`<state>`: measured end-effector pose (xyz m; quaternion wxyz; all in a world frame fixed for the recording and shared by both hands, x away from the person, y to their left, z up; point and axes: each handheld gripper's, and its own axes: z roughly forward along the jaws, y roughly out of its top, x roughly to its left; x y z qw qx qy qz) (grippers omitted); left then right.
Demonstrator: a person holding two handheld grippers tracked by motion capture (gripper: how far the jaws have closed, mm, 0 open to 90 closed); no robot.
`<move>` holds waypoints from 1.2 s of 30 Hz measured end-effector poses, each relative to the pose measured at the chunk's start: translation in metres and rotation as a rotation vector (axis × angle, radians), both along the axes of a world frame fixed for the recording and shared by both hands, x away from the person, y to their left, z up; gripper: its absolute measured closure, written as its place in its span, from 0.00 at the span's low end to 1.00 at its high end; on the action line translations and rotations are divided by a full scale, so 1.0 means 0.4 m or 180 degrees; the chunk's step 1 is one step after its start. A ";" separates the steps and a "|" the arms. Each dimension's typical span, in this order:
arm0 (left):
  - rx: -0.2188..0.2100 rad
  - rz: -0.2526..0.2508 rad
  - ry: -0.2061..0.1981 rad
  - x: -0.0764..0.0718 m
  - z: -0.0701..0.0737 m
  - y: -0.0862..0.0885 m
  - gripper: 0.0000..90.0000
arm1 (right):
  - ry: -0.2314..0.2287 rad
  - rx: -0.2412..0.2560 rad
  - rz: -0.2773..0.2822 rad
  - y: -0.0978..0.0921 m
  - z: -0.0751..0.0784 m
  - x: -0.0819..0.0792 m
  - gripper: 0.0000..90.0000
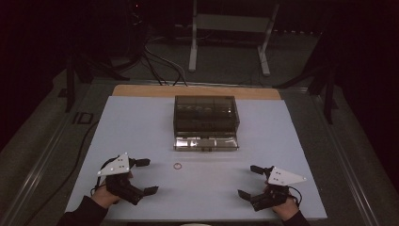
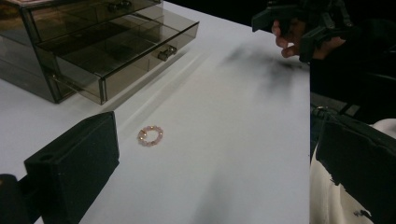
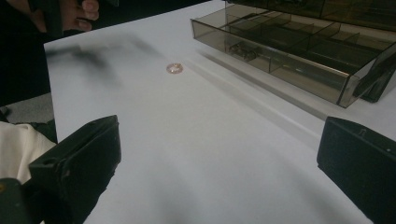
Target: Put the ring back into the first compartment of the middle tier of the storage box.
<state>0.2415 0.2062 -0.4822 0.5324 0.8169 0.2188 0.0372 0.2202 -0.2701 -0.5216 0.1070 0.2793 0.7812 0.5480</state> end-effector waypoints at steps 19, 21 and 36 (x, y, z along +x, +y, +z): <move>0.0004 -0.0041 -0.0044 0.036 0.059 -0.012 0.01 | 0.0001 0.0005 -0.0002 0.001 0.001 -0.001 0.00; 0.0003 -0.0057 -0.0050 0.044 0.066 -0.018 0.01 | -0.0006 0.0012 -0.0004 0.000 0.002 -0.001 0.00; 0.0015 -0.0089 -0.0076 0.074 0.093 -0.059 0.01 | -0.0025 0.0021 -0.0006 -0.001 0.003 -0.001 0.00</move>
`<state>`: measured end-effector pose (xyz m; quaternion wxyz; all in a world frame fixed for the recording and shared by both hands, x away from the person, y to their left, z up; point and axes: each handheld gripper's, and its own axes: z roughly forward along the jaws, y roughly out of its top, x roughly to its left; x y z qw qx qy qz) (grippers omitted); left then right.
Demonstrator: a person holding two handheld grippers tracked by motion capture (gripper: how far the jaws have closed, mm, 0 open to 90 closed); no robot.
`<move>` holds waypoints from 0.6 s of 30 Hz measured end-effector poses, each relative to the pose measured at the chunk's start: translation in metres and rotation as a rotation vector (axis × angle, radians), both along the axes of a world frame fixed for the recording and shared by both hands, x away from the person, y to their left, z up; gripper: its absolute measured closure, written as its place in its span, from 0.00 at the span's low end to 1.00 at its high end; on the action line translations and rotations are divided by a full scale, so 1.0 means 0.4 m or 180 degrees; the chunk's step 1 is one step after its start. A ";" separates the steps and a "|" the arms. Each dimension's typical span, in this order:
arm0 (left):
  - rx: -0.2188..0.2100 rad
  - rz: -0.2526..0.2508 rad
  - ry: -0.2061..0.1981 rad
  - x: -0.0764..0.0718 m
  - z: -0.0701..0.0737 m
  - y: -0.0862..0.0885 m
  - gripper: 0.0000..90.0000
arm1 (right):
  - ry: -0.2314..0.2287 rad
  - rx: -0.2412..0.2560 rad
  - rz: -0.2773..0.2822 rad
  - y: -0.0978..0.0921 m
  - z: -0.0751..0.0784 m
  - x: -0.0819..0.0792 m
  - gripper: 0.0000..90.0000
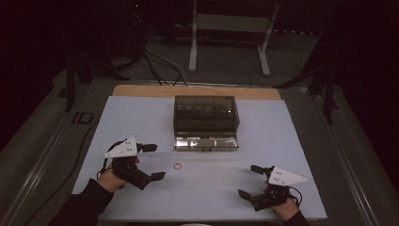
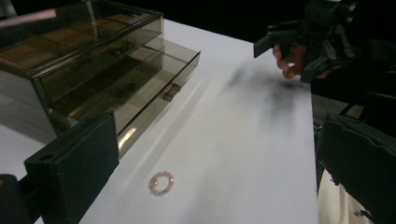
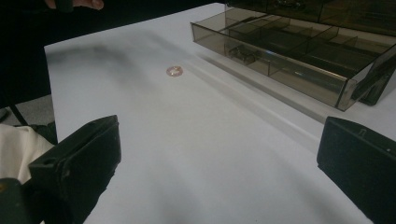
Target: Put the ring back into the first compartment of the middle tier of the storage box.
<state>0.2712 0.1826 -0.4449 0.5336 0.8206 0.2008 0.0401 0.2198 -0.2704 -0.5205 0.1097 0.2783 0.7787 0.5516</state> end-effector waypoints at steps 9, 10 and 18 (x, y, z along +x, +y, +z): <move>0.0036 0.0046 -0.0019 0.018 0.000 -0.026 0.01 | 0.0003 0.0003 0.0004 0.000 0.000 0.000 0.00; 0.0053 0.0075 -0.0027 0.020 -0.001 -0.029 0.01 | 0.0003 0.0002 0.0004 0.000 0.000 0.000 0.00; 0.0049 0.0222 -0.0020 0.038 -0.016 -0.043 0.01 | 0.0001 0.0002 0.0006 0.000 0.000 0.000 0.00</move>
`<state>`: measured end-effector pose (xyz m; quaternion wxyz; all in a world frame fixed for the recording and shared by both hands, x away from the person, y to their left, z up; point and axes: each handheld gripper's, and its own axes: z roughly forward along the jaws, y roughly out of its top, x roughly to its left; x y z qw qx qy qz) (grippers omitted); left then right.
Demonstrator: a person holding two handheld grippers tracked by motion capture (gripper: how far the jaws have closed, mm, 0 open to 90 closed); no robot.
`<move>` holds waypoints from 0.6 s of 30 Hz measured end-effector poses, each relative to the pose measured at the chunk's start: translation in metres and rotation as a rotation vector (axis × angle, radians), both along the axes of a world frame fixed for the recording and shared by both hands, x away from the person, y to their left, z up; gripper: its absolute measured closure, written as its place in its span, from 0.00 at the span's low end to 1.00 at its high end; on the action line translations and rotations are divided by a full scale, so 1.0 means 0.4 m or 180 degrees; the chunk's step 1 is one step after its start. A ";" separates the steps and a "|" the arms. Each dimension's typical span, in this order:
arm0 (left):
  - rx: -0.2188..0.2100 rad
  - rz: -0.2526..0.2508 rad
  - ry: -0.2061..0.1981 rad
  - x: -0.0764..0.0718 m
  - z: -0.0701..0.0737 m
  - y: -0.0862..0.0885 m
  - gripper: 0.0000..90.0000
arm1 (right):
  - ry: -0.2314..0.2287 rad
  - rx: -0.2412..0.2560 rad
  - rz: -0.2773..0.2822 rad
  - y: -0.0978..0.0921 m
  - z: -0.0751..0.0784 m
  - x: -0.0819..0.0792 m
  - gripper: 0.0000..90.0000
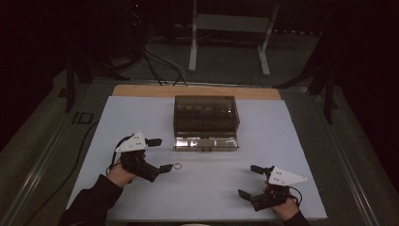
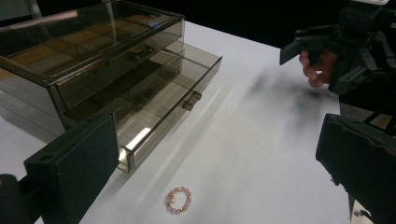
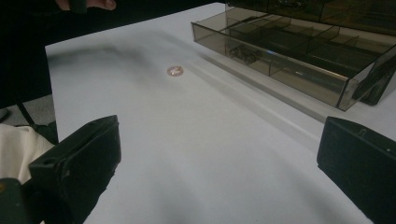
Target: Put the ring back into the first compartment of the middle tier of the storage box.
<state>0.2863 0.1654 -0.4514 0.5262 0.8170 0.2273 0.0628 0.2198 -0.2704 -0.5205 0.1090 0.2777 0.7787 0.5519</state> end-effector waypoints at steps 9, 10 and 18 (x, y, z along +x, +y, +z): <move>0.0115 0.0132 0.0098 0.013 -0.040 -0.035 0.01 | 0.0002 -0.0002 0.0010 0.001 0.000 0.000 0.00; 0.0134 0.0149 0.0088 0.013 -0.045 -0.037 0.01 | 0.0003 -0.0002 0.0010 0.000 0.000 0.000 0.00; 0.0202 0.0256 0.0188 0.015 -0.078 -0.056 0.02 | 0.0015 -0.0007 0.0015 0.001 -0.001 0.000 0.00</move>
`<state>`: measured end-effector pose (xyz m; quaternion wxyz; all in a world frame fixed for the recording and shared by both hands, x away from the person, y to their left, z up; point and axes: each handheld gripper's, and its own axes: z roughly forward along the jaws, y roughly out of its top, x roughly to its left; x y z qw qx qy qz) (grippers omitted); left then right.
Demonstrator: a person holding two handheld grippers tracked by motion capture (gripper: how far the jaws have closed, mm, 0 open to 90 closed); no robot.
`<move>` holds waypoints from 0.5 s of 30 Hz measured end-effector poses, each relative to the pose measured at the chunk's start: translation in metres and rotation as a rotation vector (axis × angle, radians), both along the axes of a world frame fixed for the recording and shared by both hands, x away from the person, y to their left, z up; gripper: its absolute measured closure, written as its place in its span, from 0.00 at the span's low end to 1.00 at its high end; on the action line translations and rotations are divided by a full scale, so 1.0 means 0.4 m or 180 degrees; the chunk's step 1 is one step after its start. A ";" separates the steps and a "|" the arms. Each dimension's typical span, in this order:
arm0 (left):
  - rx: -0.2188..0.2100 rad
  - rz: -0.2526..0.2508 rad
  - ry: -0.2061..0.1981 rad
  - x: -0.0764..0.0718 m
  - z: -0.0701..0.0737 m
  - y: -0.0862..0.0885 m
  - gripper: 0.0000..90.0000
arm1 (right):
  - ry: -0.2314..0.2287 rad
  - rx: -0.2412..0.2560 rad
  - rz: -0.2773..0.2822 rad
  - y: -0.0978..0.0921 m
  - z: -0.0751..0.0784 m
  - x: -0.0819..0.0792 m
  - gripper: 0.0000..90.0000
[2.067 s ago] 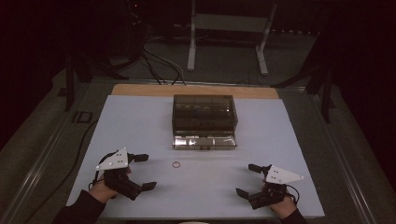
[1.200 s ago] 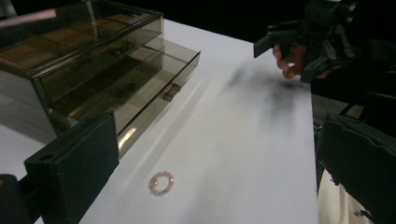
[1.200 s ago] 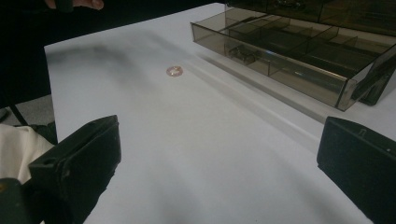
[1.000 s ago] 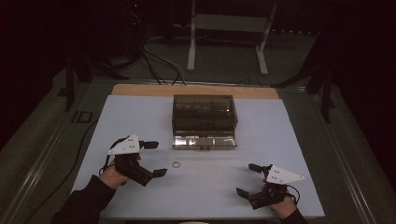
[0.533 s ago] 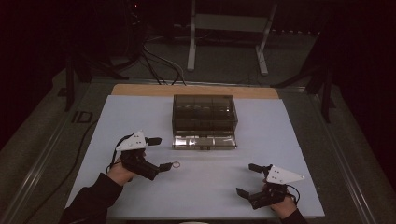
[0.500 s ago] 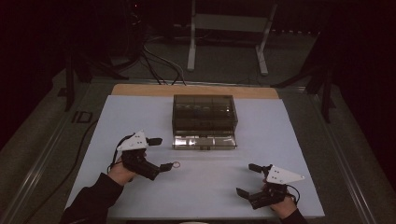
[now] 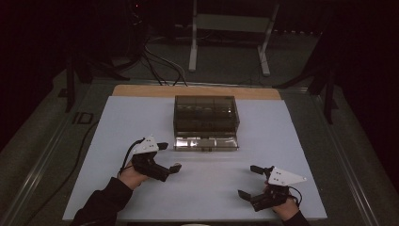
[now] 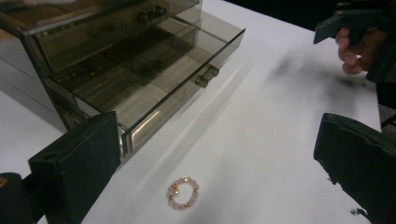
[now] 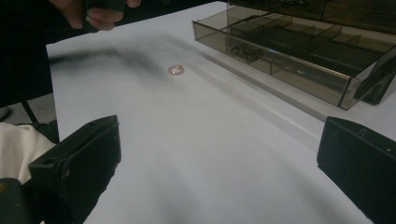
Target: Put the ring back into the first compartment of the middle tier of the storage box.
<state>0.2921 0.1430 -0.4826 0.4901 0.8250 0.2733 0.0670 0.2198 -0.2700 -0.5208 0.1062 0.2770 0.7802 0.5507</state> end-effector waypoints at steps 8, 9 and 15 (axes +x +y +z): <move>0.0169 0.0114 0.0142 0.005 -0.029 -0.010 0.02 | 0.0005 0.0003 0.0007 0.000 0.000 0.000 0.00; 0.0186 0.0133 0.0160 0.006 -0.033 -0.011 0.02 | 0.0004 0.0001 0.0008 0.000 0.000 0.000 0.00; 0.0334 0.0266 0.0220 0.011 -0.052 -0.015 0.09 | 0.0005 0.0001 0.0012 0.000 0.000 0.000 0.00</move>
